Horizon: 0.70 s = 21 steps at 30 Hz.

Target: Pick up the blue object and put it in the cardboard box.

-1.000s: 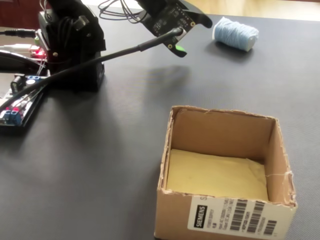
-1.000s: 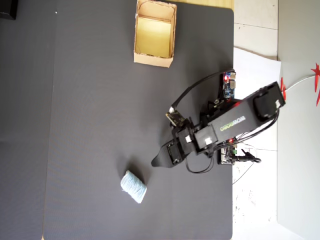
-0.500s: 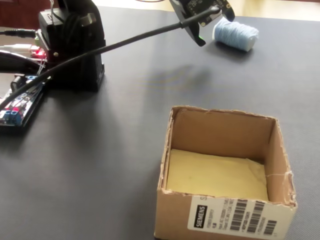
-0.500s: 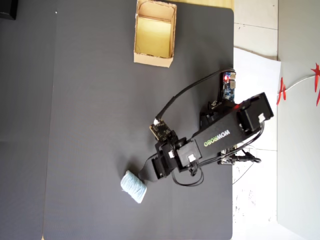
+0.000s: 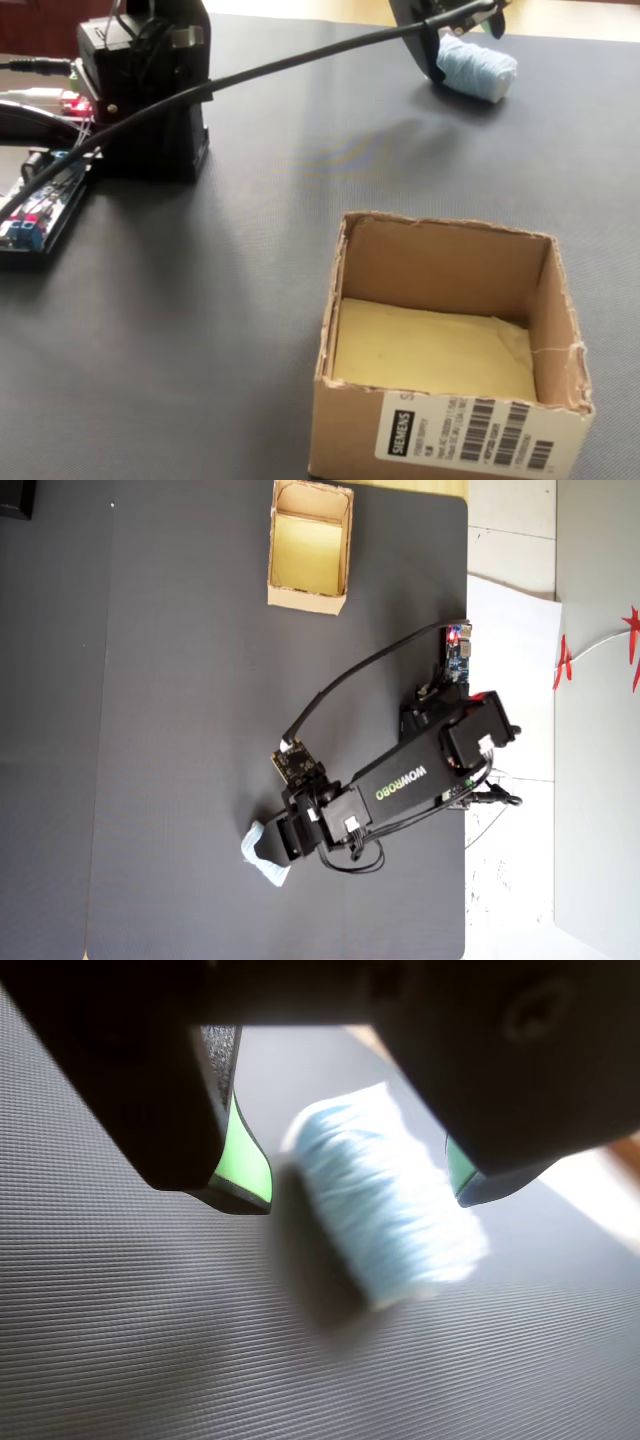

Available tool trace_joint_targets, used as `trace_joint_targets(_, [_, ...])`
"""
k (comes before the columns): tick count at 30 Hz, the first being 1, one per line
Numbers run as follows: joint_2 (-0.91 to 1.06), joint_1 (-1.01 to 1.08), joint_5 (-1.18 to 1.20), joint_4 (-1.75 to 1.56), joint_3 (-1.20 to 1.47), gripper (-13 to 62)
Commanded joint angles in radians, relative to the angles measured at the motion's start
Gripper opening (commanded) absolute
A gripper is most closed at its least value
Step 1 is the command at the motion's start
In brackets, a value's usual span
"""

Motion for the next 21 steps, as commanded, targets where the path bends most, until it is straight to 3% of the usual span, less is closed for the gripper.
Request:
trace_joint_targets(1, [0.002, -0.017, 0.028, 0.002, -0.11, 33.6])
trace_joint_targets(21, [-0.244, -0.101, 0.025, 0.008, -0.189, 33.6])
